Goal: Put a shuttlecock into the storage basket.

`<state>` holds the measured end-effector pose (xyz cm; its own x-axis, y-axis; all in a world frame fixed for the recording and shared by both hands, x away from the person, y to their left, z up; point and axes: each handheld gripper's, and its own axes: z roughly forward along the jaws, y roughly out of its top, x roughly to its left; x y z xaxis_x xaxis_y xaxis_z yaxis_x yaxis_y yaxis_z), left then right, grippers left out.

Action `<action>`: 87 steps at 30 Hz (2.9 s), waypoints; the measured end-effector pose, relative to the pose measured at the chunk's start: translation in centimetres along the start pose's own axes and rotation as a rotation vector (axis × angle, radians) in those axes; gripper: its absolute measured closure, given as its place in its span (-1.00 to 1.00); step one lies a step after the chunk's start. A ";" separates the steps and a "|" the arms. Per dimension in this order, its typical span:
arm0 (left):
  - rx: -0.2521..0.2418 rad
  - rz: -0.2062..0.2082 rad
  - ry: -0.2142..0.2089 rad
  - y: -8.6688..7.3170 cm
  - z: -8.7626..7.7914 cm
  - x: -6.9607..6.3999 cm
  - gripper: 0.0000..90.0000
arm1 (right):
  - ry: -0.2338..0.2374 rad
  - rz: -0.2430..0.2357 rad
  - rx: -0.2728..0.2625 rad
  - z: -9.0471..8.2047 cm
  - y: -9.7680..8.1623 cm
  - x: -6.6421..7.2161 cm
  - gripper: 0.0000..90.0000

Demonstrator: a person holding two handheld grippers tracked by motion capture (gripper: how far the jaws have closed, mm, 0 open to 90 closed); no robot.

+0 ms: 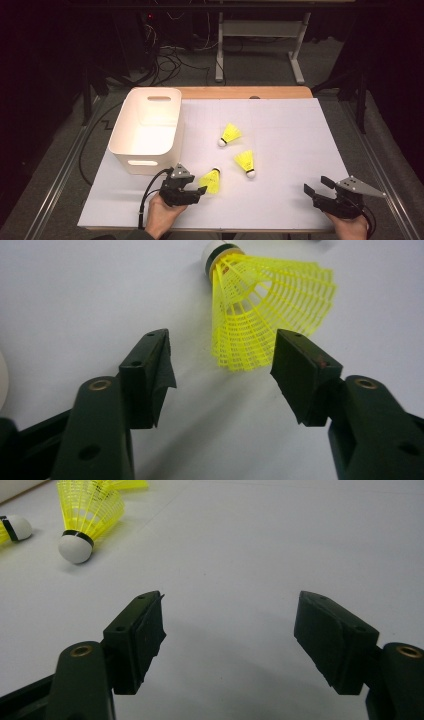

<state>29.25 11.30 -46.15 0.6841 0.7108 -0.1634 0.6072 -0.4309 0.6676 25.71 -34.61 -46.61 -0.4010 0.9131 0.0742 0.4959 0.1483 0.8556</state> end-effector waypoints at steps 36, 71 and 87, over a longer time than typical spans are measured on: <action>0.062 0.003 0.046 2.0 1.4 -0.3 0.96 | 0.002 -0.013 0.000 0.1 0.0 0.1 -0.36; 0.083 -0.014 0.114 4.4 0.0 -0.3 0.97 | 0.009 -0.023 0.012 0.2 0.0 0.3 -0.36; 0.065 -0.039 0.121 5.8 -0.8 0.0 0.98 | 0.010 -0.023 0.015 0.3 0.0 0.3 -0.36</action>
<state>32.40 9.22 -41.69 0.6081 0.7878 -0.0975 0.6600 -0.4336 0.6135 25.83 -34.24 -46.69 -0.4200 0.9055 0.0601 0.4983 0.1747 0.8492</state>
